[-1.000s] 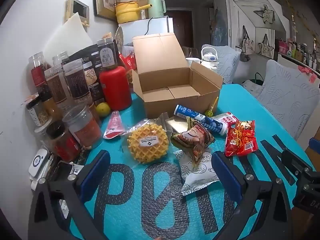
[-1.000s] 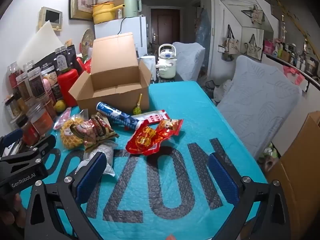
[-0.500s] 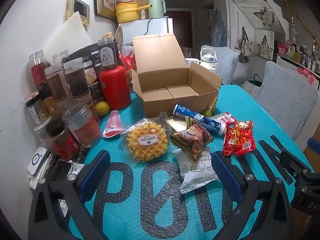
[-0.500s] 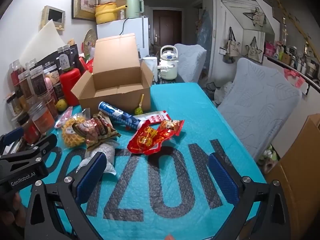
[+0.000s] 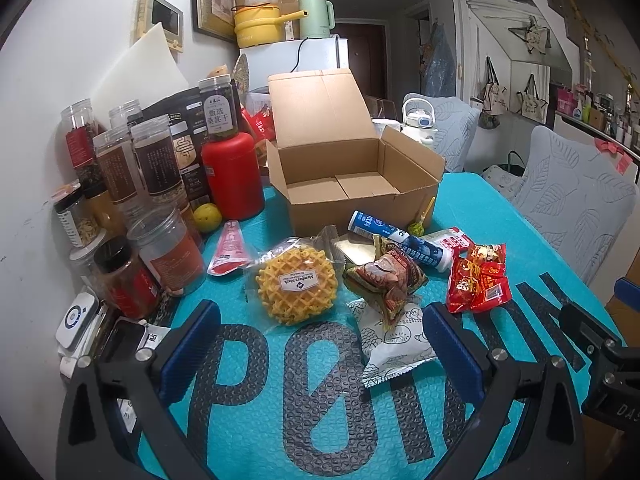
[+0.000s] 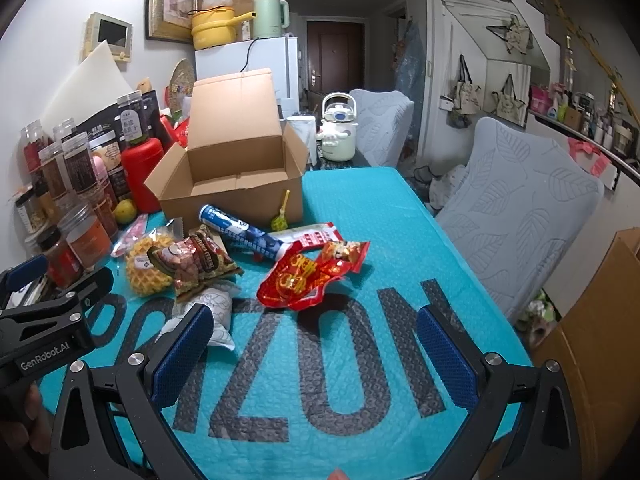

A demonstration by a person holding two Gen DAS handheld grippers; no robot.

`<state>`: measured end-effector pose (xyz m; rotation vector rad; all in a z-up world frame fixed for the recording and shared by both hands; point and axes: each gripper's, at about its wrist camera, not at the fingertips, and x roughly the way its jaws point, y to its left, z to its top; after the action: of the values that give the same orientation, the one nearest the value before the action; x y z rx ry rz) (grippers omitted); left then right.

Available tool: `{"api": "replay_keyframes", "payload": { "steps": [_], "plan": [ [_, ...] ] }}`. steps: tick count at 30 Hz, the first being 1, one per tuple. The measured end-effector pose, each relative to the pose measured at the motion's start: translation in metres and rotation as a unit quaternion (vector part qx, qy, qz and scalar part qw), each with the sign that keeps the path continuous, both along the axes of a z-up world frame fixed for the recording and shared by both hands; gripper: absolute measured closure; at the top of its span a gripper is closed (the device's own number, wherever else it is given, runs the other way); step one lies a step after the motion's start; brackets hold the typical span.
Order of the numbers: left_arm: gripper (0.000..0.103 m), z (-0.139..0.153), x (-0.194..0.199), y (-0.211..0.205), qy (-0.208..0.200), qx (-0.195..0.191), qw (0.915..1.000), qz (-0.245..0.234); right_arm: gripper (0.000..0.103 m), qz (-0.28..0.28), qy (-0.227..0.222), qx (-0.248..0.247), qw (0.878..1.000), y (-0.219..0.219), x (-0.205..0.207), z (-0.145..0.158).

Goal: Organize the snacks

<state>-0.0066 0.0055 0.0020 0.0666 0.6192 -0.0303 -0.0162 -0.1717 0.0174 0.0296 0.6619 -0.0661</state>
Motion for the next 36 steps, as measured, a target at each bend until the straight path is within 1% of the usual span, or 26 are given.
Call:
{"api": "replay_keyframes", "payload": {
  "steps": [36],
  "plan": [
    [0.0, 0.0021, -0.0017, -0.0034, 0.0, 0.0, 1.0, -0.003, 0.0, 0.001, -0.003, -0.002, 1.0, 0.0028, -0.0006, 0.0011]
  ]
}}
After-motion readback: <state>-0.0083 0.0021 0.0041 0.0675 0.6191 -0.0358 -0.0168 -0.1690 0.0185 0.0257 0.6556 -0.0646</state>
